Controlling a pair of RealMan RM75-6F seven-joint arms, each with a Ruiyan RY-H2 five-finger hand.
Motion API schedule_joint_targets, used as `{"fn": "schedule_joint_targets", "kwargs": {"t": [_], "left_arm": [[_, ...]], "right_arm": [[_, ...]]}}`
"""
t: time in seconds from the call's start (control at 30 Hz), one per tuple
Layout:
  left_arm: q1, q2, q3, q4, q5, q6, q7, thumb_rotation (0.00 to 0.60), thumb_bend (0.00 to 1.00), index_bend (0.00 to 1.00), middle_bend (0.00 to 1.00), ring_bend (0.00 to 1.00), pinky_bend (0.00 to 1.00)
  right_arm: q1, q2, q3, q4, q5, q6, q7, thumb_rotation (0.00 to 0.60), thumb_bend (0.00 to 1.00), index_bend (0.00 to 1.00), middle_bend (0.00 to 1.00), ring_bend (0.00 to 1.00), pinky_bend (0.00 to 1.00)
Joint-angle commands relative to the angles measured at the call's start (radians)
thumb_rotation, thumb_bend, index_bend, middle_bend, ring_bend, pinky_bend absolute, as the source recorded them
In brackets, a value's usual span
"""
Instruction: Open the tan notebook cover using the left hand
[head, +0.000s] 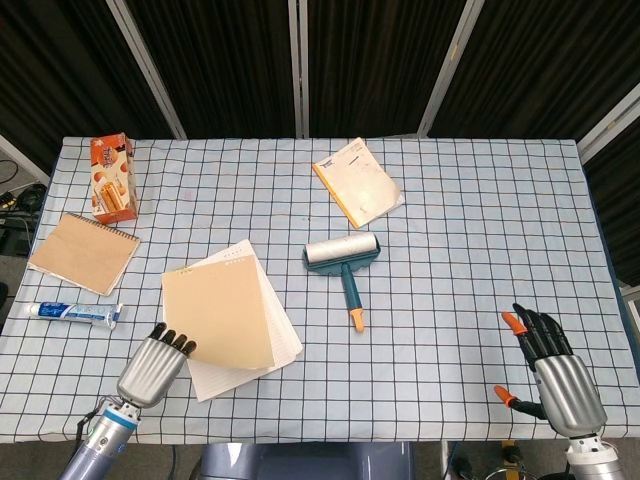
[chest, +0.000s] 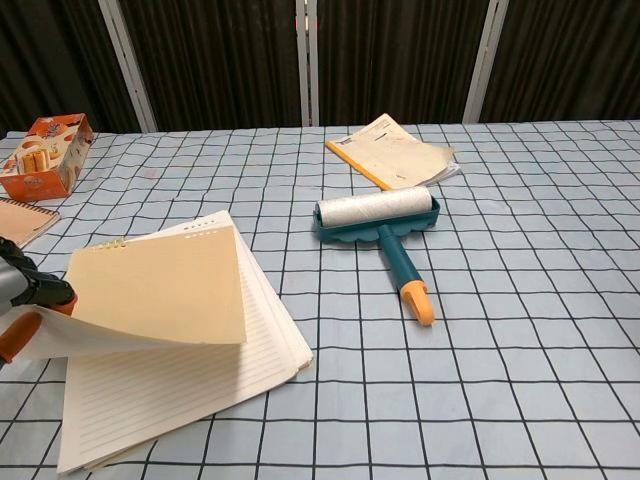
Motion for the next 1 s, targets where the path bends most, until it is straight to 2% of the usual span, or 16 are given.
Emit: {"fn": "schedule_joint_targets", "kwargs": {"t": [0.03,0.17,0.27,0.57,0.67,1.0], "left_arm": [[0.004,0.007,-0.006,-0.010,0.004,0.003,0.003,0.600,0.73,0.73,0.53,0.47,0.34],[0.007,0.023,-0.024,-0.027,0.003,0.009,0.007,0.600,0.73,0.73,0.53,0.47,0.34],[0.008,0.031,-0.056,-0.034,-0.017,0.020,0.003,0.600,0.73,0.73,0.53,0.47,0.34],[-0.046,0.065,-0.227,-0.055,-0.171,-0.017,0.024,0.600,0.73,0.73,0.53,0.47,0.34],[-0.090,0.077,-0.307,-0.057,-0.263,-0.061,0.043,0.600,0.73,0.73,0.53,0.47,0.34],[-0.199,0.081,-0.422,-0.007,-0.396,-0.135,0.074,0.600,0.73,0.73,0.53,0.47,0.34]], "right_arm": [[0.000,0.000,0.000,0.001,0.002,-0.001,0.001,0.600,0.06,0.06,0.00,0.00,0.00],[-0.001,0.001,0.000,0.000,-0.002,0.003,0.001,0.600,0.06,0.06,0.00,0.00,0.00],[-0.001,0.000,-0.001,0.000,-0.003,0.002,-0.001,0.600,0.06,0.06,0.00,0.00,0.00],[0.000,-0.001,0.000,0.000,-0.005,0.002,-0.008,0.600,0.06,0.06,0.00,0.00,0.00],[0.000,0.001,0.002,0.000,0.000,0.002,-0.005,0.600,0.06,0.06,0.00,0.00,0.00],[0.005,0.000,0.007,0.008,0.030,-0.018,-0.002,0.600,0.06,0.06,0.00,0.00,0.00]]}}
